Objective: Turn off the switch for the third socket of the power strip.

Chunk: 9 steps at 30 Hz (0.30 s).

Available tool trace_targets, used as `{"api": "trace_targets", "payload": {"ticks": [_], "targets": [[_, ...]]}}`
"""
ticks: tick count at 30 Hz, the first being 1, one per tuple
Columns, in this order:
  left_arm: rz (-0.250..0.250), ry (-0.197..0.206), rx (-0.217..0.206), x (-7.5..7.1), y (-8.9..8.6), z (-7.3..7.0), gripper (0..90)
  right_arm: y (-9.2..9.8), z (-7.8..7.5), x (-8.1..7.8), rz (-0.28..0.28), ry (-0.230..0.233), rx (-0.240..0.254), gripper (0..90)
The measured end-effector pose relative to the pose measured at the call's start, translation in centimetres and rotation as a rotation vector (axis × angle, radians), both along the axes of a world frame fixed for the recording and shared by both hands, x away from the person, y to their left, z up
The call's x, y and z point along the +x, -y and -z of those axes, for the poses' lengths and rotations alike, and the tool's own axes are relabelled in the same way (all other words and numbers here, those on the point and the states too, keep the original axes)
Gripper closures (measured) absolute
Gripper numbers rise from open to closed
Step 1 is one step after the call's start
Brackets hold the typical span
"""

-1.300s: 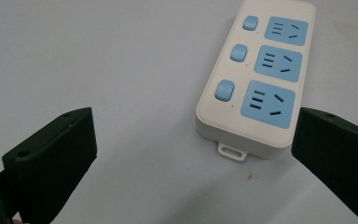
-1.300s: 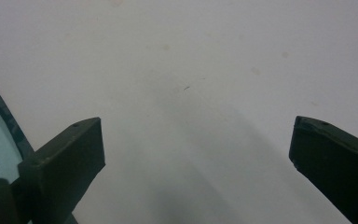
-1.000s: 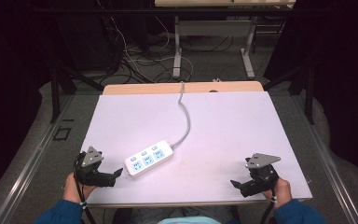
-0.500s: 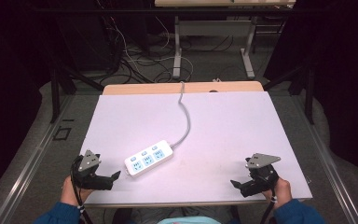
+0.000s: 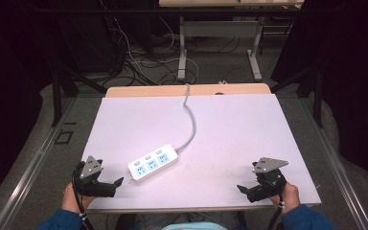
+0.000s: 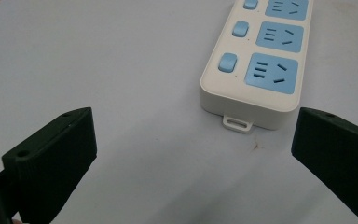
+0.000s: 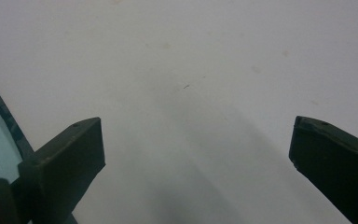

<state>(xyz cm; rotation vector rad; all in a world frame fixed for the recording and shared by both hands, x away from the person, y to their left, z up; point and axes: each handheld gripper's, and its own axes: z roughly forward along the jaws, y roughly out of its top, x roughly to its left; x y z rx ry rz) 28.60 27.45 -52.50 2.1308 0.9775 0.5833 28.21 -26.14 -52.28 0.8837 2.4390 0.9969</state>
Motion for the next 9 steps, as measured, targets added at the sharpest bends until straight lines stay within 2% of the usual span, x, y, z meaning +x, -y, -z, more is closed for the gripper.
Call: {"api": "trace_targets", "payload": {"ticks": [9], "targets": [[0.014, -0.013, 0.012, 0.17, 0.03, 0.00, 0.1, -0.04, 0.04, -0.04, 0.005, -0.005, 0.003, 2.8]]}}
